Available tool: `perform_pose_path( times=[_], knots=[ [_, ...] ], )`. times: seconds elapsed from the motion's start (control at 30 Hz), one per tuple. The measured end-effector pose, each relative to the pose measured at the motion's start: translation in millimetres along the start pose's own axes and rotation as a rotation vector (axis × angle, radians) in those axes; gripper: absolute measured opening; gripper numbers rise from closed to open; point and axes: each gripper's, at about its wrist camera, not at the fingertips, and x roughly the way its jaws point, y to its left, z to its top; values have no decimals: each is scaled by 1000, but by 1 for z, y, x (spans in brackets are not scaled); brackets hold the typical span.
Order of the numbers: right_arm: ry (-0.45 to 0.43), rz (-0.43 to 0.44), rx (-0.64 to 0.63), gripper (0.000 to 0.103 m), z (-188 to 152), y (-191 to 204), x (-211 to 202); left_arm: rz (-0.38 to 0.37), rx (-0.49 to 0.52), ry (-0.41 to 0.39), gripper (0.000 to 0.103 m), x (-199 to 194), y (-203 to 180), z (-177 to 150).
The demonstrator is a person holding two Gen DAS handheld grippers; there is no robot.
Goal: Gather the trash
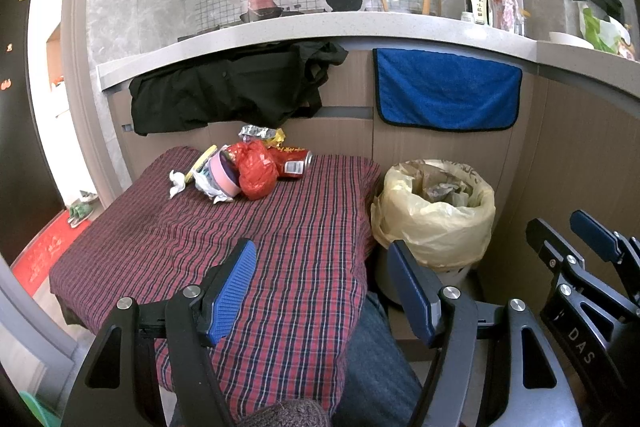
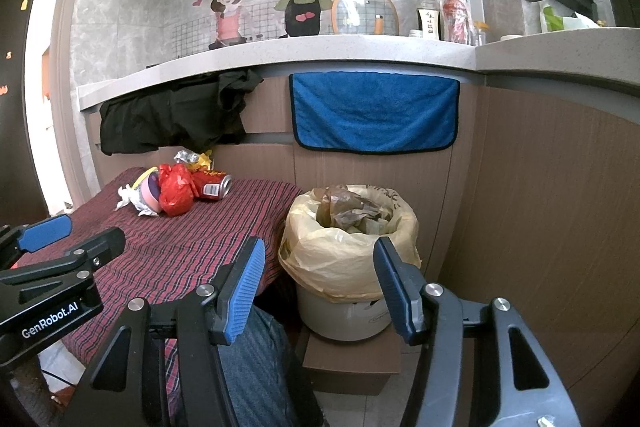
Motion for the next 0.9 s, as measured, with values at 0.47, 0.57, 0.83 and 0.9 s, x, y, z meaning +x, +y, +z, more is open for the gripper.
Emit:
perform_pose_path(
  times=[0.47,0.57,0.83,0.9],
  knots=[
    [-1,0,1,54,0,0,0,0,-5,-1,69,0,2,-1],
    [-2,-2,-2,54,0,0,0,9,-14,5,69,0,2,0],
    [-9,-5,-10,54,4,1,3,8,-92,-22,69,5,26,21],
    [-13,-6,-22,54,9,3,8,3,-126,-33,69,10,42,32]
  ],
)
